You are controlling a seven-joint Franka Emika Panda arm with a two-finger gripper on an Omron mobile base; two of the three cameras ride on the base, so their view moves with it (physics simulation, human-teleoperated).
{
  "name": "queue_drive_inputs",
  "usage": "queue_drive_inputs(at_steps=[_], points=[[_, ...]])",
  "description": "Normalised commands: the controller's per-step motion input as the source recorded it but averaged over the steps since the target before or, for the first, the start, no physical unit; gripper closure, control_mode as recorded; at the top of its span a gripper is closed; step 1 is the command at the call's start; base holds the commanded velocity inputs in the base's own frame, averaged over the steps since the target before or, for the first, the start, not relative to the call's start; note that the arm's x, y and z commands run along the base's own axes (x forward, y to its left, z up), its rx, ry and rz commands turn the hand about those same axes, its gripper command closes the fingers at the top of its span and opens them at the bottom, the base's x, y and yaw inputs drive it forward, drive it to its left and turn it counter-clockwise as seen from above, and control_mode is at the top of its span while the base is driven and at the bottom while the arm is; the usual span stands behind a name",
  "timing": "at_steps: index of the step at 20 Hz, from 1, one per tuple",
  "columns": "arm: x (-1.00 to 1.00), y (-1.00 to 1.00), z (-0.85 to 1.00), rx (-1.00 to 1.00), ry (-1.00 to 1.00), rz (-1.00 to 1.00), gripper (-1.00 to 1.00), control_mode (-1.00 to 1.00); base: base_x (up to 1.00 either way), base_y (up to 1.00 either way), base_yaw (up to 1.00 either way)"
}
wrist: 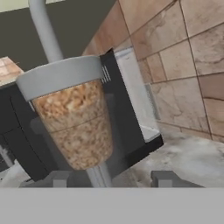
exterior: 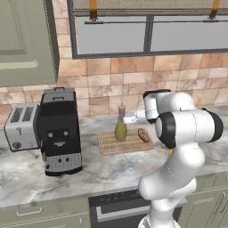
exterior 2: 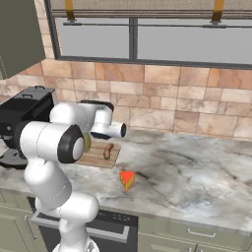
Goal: Retrieve the reheated potato from the microwave, then place the potato, cheese, and condiment on the cutting board.
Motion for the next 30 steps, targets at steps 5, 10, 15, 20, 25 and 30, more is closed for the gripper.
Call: queue_drive_inputs(at_steps=[5, 10, 15, 20, 25, 30], points=[[0.00, -0.29, 0.00, -0.06, -0.02, 0.05, 1.00, -1.00, 0.00, 0.00, 0.00], [0.00, -0.15, -0.02, -0.09, -0.05, 0.04, 1.00, -1.00, 0.00, 0.00, 0.00], [0.00, 0.00, -0.18, -0.01, -0.10, 0.00, 1.00, -1.00, 0.00, 0.00, 0.00], [0.00, 0.00, -0.27, 0.00, -0.01, 0.00, 1.00, -1.00, 0.00, 0.00, 0.00], [-0.03, -0.04, -0.36, 0.00, -0.01, 0.00, 1.00, -1.00, 0.00, 0.00, 0.00], [-0.12, -0.06, -0.44, -0.01, -0.01, 0.00, 1.00, -1.00, 0.00, 0.00, 0.00]])
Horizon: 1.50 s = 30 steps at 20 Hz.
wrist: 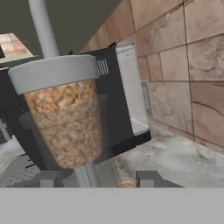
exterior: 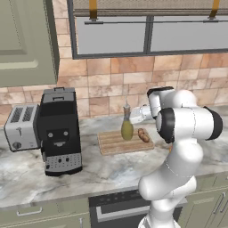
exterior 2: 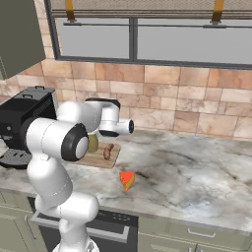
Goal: Retrieve the reheated potato from the microwave, then place the potato, cheese, and condiment on the cutting board.
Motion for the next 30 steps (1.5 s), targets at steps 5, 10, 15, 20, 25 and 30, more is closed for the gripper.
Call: queue_drive_inputs(at_steps=[5, 10, 15, 20, 25, 30], points=[[-0.33, -0.12, -0.45, -0.01, -0.05, 0.00, 1.00, -1.00, 0.00, 0.00, 0.00], [-0.32, -0.05, -0.49, -0.02, -0.08, 0.00, 1.00, -1.00, 0.00, 0.00, 0.00], [-0.12, 0.00, -0.46, -0.02, -0.01, 0.00, 1.00, -1.00, 0.00, 0.00, 0.00], [-0.03, 0.00, -0.38, 0.00, 0.00, -0.01, -1.00, -1.00, 0.00, 0.00, 0.00], [-0.14, -0.05, -0.23, 0.00, -0.02, 0.00, -1.00, -1.00, 0.00, 0.00, 0.00], [-0.13, -0.06, -0.13, 0.00, -0.06, 0.00, -1.00, -1.00, 0.00, 0.00, 0.00]])
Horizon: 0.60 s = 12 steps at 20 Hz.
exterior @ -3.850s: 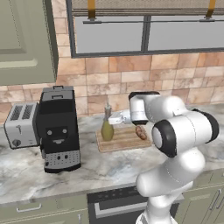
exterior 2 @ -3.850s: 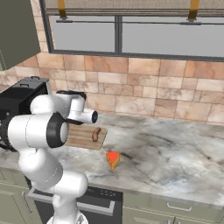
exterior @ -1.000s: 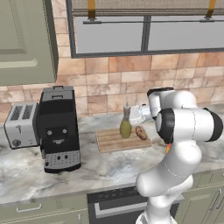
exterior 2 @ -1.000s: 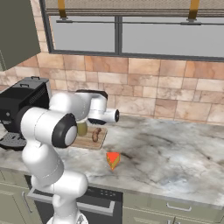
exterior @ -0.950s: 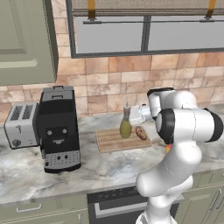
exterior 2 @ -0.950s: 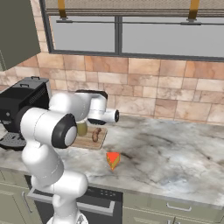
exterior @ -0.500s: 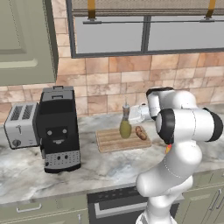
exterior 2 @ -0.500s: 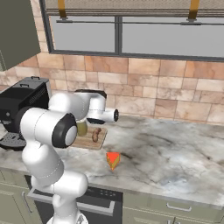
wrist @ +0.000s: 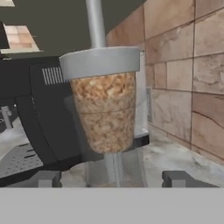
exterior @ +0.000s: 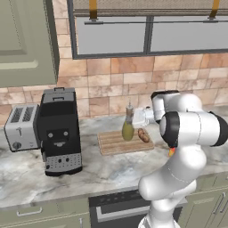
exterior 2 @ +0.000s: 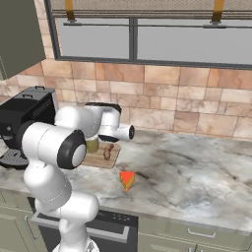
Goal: Retrieve the reheated potato from the microwave, then place the potato, cheese, and condiment on the cutting board.
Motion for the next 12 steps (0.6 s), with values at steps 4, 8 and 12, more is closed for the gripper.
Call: queue_drive_inputs(at_steps=[4, 8, 12], points=[[-0.10, -0.10, 0.00, 0.00, -0.06, 0.00, -1.00, -1.00, 0.00, 0.00, 0.00], [-0.14, -0.07, 0.00, 0.00, -0.02, 0.00, -1.00, -1.00, 0.00, 0.00, 0.00], [-0.17, -0.23, 0.01, 0.00, 0.00, -0.05, -1.00, -1.00, 0.00, 0.00, 0.00]])
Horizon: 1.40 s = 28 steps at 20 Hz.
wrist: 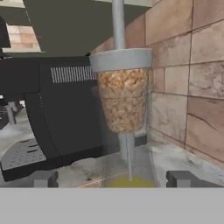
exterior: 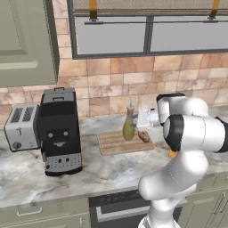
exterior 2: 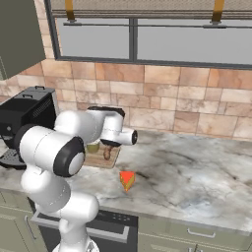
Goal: Retrieve the reheated potato from the microwave, then place the potato, cheese, and condiment on the cutting board.
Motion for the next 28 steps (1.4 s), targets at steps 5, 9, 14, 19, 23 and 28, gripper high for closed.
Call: queue_drive_inputs(at_steps=[5, 9, 14, 19, 23, 28], points=[[-0.23, -0.26, 0.15, 0.00, 0.00, -0.11, -1.00, -1.00, 0.00, 0.00, 0.00], [-0.25, -0.19, 0.22, 0.00, 0.00, -0.11, -1.00, -1.00, 0.00, 0.00, 0.00], [-0.33, -0.20, 0.34, -0.01, 0.02, -0.11, -1.00, -1.00, 0.00, 0.00, 0.00], [-0.29, -0.22, 0.44, -0.05, 0.27, -0.19, -1.00, -1.00, 0.00, 0.00, 0.00], [-0.25, -0.18, 0.40, -0.16, 0.31, -0.19, -1.00, -1.00, 0.00, 0.00, 0.00], [-0.24, -0.18, 0.36, -0.17, 0.35, -0.15, -1.00, -1.00, 0.00, 0.00, 0.00]])
